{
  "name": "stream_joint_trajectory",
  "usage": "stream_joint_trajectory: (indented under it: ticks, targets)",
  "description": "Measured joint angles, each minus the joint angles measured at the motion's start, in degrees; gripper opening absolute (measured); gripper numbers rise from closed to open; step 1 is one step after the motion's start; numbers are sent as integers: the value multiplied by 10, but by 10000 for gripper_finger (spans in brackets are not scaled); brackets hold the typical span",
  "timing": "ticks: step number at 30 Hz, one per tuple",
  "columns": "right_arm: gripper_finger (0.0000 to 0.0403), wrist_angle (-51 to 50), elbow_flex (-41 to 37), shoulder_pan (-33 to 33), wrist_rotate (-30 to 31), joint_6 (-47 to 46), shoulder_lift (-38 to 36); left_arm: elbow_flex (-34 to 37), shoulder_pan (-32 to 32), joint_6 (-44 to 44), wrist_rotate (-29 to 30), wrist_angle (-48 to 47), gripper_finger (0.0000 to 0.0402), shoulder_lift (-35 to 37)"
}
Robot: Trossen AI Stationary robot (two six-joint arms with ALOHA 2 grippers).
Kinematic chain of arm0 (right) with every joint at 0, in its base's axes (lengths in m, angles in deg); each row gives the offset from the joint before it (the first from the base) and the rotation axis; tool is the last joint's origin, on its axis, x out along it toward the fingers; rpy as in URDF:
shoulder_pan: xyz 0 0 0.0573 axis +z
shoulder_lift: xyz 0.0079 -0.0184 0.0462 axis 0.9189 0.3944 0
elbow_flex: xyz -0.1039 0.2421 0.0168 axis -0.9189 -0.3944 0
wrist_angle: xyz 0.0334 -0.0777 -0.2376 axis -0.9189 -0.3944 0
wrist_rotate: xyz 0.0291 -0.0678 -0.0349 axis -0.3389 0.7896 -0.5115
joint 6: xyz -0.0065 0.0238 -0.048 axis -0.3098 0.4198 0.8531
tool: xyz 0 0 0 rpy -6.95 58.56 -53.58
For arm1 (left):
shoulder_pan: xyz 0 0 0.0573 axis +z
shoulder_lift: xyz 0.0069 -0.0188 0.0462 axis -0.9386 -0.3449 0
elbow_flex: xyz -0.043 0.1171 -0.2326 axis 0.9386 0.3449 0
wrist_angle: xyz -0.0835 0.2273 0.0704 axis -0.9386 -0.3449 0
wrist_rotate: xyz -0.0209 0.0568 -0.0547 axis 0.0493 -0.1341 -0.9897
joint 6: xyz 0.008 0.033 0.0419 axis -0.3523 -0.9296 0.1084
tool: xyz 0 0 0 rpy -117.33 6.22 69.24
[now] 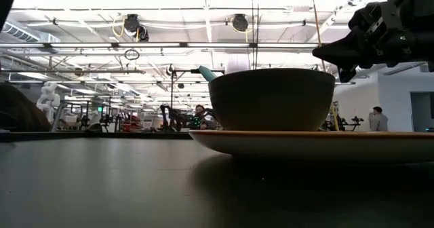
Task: Set table place
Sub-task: Return to Home Position
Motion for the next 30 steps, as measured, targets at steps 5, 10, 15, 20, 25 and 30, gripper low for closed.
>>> stream_joint_trajectory:
  ticks: [5,10,15,20,25,30]
  targets:
    - [0,10,0,9,1,33,-5,0,-24,14,75,-4,1,56]
    - [0,20,0,9,10,41,-6,20,-49,45,119,-21,0,112]
    - [0,20,0,8,17,54,-5,132,-68,70,172,10,0,190]
    - [0,23,0,8,17,54,-6,286,-75,91,216,103,0,306]
    - [0,27,0,8,17,54,-6,450,-77,121,255,241,0,435]
    - [0,27,0,8,17,56,-6,616,-77,127,234,390,0,554]
